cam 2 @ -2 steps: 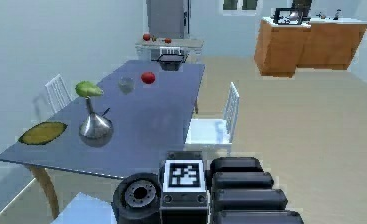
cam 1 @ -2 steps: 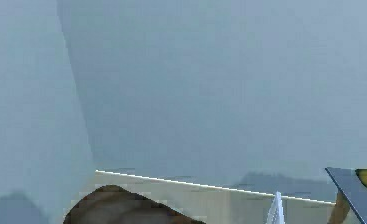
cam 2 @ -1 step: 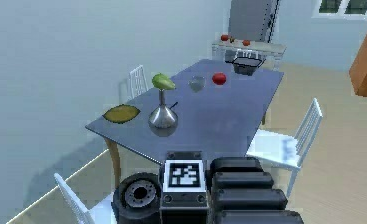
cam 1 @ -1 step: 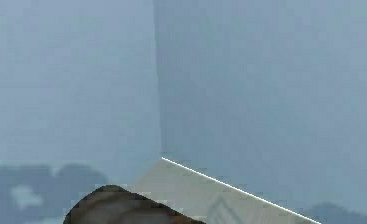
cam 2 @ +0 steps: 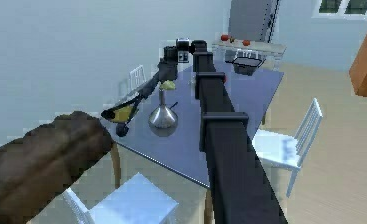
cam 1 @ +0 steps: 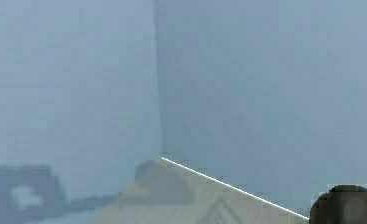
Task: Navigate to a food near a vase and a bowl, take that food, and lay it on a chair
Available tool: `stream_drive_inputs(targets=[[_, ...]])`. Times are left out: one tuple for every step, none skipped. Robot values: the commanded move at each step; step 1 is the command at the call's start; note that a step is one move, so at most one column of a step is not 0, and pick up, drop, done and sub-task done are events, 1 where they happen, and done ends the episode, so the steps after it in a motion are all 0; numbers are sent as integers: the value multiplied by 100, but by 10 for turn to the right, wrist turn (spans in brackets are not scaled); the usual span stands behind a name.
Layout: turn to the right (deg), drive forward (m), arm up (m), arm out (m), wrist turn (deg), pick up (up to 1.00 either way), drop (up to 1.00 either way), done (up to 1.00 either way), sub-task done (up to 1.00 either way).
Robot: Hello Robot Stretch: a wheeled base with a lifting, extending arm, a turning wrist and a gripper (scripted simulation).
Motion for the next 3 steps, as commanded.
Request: stream_drive_inputs(targets=[[0,0,0,0,390,0,0,0,0],[0,0,-42,0,0,0,0,0,0],[0,0,-50,0,0,0,0,0,0]])
